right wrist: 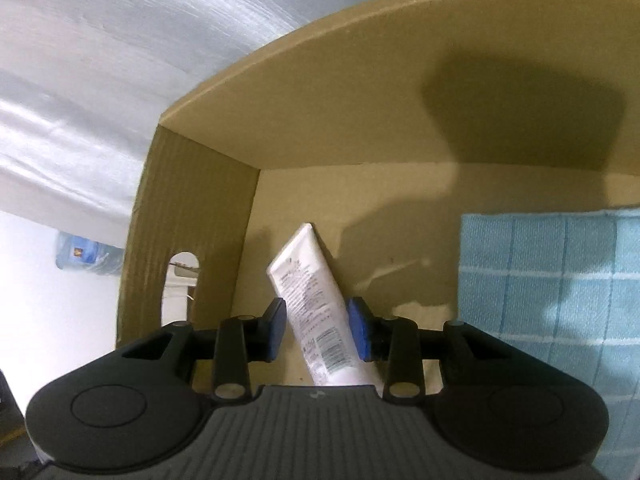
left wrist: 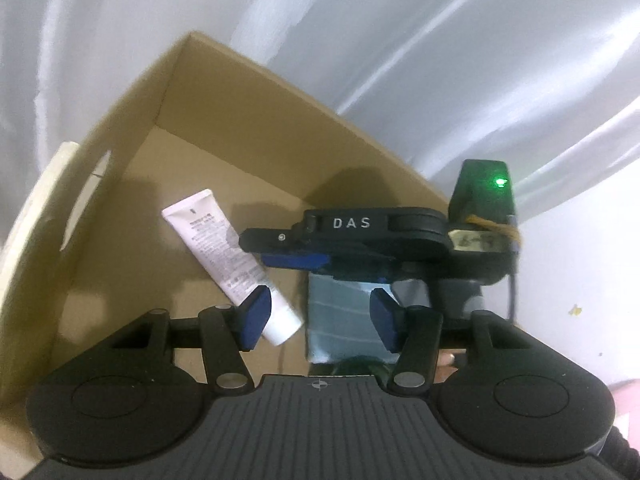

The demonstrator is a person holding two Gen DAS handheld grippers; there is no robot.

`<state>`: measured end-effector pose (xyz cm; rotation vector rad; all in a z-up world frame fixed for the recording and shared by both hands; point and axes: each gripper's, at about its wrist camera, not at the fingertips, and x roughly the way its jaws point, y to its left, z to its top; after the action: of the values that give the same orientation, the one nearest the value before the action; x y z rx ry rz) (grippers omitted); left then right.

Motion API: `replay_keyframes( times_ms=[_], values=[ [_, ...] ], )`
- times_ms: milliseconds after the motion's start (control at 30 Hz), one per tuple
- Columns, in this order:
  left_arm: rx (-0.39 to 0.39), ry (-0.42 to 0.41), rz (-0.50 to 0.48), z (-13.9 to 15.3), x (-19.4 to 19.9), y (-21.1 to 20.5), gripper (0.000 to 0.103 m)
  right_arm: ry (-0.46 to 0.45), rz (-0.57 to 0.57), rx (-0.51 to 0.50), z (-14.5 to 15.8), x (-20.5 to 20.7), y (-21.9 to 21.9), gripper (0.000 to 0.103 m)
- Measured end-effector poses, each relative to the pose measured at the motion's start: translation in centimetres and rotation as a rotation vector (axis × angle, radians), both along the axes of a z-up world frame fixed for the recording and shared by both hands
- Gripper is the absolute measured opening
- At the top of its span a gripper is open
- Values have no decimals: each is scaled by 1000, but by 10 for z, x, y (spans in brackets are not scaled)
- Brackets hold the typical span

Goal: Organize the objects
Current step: 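Carry the tube with the right gripper into the box and open, then raise the right tool away from the box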

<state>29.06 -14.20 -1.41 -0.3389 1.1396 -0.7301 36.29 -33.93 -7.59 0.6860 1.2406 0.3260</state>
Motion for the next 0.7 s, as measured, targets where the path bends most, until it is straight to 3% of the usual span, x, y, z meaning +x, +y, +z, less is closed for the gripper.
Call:
replay_keyframes(
  times_ms=[133, 300, 467, 533, 667, 700],
  values=[
    [-3, -40, 27, 18, -19, 15, 56, -37, -8, -33, 16, -3, 3, 38],
    [-6, -133, 76, 48, -56, 39, 66, -146, 44, -82, 65, -32, 5, 42],
    [51, -246, 147, 73, -112, 60, 79, -310, 124, -126, 125, -89, 8, 52],
    [64, -282, 190, 79, -137, 67, 86, -364, 138, -131, 141, -113, 8, 60],
    [97, -337, 253, 78, -187, 72, 98, -454, 169, -172, 166, -164, 14, 62],
    [105, -352, 268, 78, -200, 73, 99, -469, 172, -182, 169, -176, 15, 68]
  ],
)
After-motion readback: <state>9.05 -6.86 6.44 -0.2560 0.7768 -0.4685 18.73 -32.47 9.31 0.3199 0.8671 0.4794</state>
